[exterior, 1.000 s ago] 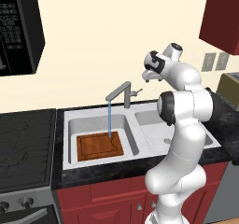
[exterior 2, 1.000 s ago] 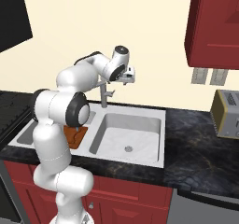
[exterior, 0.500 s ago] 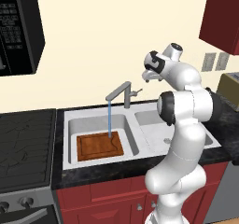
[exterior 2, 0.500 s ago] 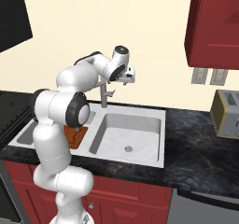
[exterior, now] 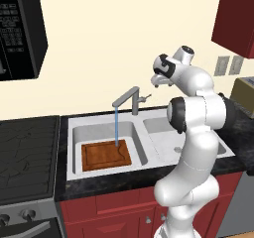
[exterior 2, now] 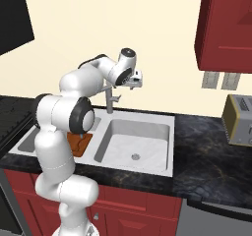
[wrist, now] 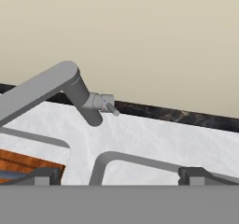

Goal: Turn on the sink faucet with hot water and rinse the cutting board for ten seconds, then turn off the faucet. Push the cutting board to reach the water if necessary.

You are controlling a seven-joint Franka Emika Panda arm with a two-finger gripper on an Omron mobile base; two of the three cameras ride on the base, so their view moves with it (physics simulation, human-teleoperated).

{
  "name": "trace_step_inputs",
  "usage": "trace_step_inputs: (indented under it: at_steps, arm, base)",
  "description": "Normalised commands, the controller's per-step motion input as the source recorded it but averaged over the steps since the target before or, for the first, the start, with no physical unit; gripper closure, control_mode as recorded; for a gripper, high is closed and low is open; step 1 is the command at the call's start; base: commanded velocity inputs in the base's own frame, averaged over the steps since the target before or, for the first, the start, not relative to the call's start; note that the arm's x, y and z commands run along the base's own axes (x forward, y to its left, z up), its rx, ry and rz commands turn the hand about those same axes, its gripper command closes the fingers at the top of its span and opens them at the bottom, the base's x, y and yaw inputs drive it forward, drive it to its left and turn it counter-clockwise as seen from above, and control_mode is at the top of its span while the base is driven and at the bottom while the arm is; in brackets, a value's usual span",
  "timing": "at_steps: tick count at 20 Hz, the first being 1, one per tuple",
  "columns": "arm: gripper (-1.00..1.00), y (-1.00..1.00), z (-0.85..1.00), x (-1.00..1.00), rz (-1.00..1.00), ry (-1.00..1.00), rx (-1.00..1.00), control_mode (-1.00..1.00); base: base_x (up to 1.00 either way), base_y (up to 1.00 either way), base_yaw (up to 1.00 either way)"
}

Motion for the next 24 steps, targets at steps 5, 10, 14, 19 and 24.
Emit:
trace_step_inputs:
  at_steps: [5,10,14,19,24]
  arm:
    - [-1.00,0.00,0.00,0.00,0.00,0.00,0.00,-1.00]
    - [-1.00,0.00,0.00,0.00,0.00,0.00,0.00,-1.00]
    - [-1.00,0.00,0.00,0.00,0.00,0.00,0.00,-1.00]
    - [-1.00,0.00,0.00,0.00,0.00,0.00,0.00,-1.00]
    - [-1.00,0.00,0.00,0.00,0.00,0.00,0.00,-1.00]
  base:
    - [0.00,0.00,0.00]
    - [0.00,0.00,0.00]
    - [0.00,0.00,0.00]
    - [0.00,0.00,0.00]
    - [0.00,0.00,0.00]
